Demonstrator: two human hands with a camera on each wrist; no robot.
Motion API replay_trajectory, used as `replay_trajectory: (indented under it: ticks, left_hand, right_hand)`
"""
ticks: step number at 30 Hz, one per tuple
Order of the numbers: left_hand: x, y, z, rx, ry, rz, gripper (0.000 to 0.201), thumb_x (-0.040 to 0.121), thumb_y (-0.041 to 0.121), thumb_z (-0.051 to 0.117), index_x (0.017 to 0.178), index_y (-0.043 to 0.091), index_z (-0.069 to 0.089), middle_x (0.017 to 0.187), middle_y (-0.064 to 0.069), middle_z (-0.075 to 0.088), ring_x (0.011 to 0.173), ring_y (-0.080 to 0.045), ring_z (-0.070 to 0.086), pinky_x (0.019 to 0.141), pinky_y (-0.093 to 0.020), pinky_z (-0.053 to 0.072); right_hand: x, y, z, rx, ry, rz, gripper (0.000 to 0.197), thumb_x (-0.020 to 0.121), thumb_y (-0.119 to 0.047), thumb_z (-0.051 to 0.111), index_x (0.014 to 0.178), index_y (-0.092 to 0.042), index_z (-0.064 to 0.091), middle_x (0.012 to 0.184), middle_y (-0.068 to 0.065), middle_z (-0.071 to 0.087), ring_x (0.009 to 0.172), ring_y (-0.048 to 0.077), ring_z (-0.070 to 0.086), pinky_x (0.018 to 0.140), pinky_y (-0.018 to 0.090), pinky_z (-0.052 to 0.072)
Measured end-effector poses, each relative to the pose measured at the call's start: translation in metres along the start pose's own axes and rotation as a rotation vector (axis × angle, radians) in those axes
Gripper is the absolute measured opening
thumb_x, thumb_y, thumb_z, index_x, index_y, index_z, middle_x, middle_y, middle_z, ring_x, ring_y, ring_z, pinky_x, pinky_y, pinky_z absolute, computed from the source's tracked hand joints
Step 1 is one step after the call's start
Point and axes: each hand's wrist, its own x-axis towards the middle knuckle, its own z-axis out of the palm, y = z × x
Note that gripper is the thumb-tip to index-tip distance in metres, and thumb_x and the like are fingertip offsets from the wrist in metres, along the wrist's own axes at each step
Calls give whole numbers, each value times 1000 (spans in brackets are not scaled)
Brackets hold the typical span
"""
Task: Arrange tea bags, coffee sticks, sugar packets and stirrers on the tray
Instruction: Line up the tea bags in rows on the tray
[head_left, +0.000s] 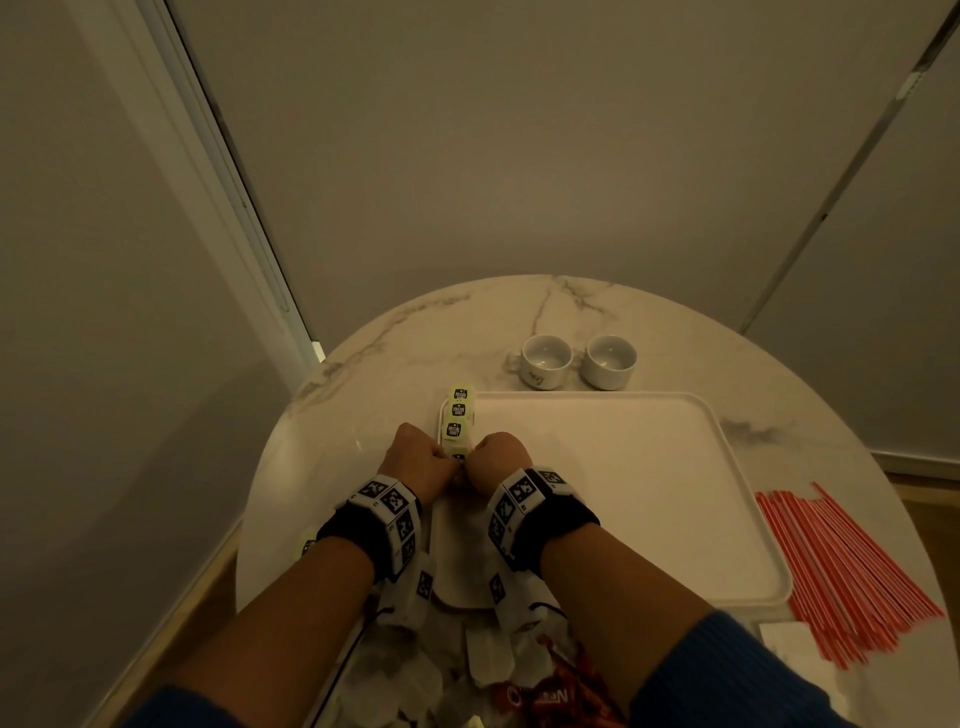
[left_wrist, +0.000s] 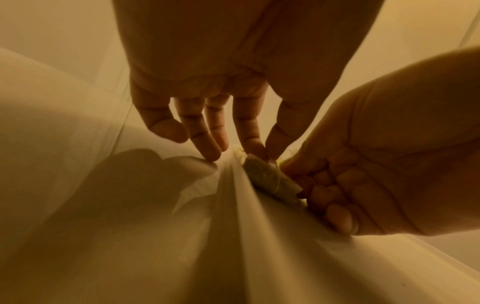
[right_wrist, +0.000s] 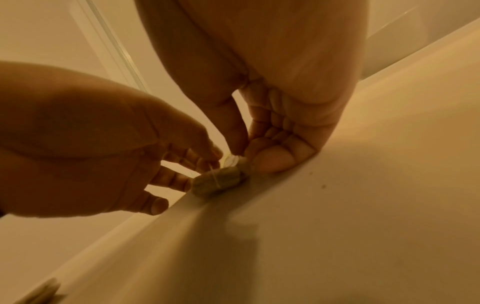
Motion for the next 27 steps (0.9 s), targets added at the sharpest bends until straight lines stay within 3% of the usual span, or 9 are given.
replay_trajectory:
  ticks: [4,7,9,12,16,18,21,25,27]
  left_hand:
    - [-2,0,-4,-9,50,41,42,79,17,68,50,12,38,48,1,36,50,-15,41,45,-20,29]
    - [-1,-2,-6,-12,71,24,39,78,14,67,50,11,40,44,3,34,41,-11,36,41,-20,26]
    - [0,-5,-6,7,50,27,32,72,16,69,53,7,45,45,2,37,48,-23,53,42,-22,29]
    - [0,-6,-6,17,-11,-20,34,57,32,67,58,5,47,55,1,44,70,-28,63,49,-23,39]
    - [-6,-2,-7,38,-18,-39,67,40,53,62,83,2,62,90,2,46,83,-19,57,81,-35,53]
    - [-10,2,-10,74,-49,-35,44,53,48,76,77,14,62,100,-2,45,90,-21,56,88,-37,51]
    - [-13,3,-12,123,-72,-17,37,65,46,79,74,18,56,106,-5,43,93,-23,54,90,-39,49]
    - [-19,3,-13,200,-111,22,38,69,47,77,71,22,49,108,-4,41,96,-22,52,92,-39,48]
    - [-21,2,-14,232,-118,47,36,71,43,77,70,23,47,109,-4,41,95,-21,51,92,-38,48]
  right_hand:
    - [-4,-1,-3,-12,-29,-6,25,93,-16,53,107,2,64,114,18,65,105,30,61,79,30,46]
    - [-6,0,-4,36,-40,2,28,95,-16,50,112,1,64,117,17,64,109,30,60,83,30,46]
    - [-6,0,-6,189,-14,26,32,99,-21,46,119,-1,61,122,14,62,114,29,58,90,30,45]
    - [-10,-2,-4,54,15,-19,36,101,-28,44,121,-3,60,121,14,62,114,29,58,96,33,43]
    - [-7,-1,-2,73,-12,12,40,100,-30,48,126,-2,57,121,15,62,113,30,58,97,33,46]
    - [-4,-3,-3,149,-65,38,38,97,-28,53,123,-1,59,117,16,62,108,29,60,90,31,50]
    - [0,-1,-3,-23,-9,17,18,88,-21,63,95,-4,64,104,13,66,80,21,57,54,22,41]
    - [5,5,-3,40,1,8,26,88,-22,60,107,-5,65,112,12,63,97,23,63,67,22,41]
    - [6,4,-2,45,13,23,17,89,-23,59,88,-7,63,97,11,62,70,17,58,52,18,37]
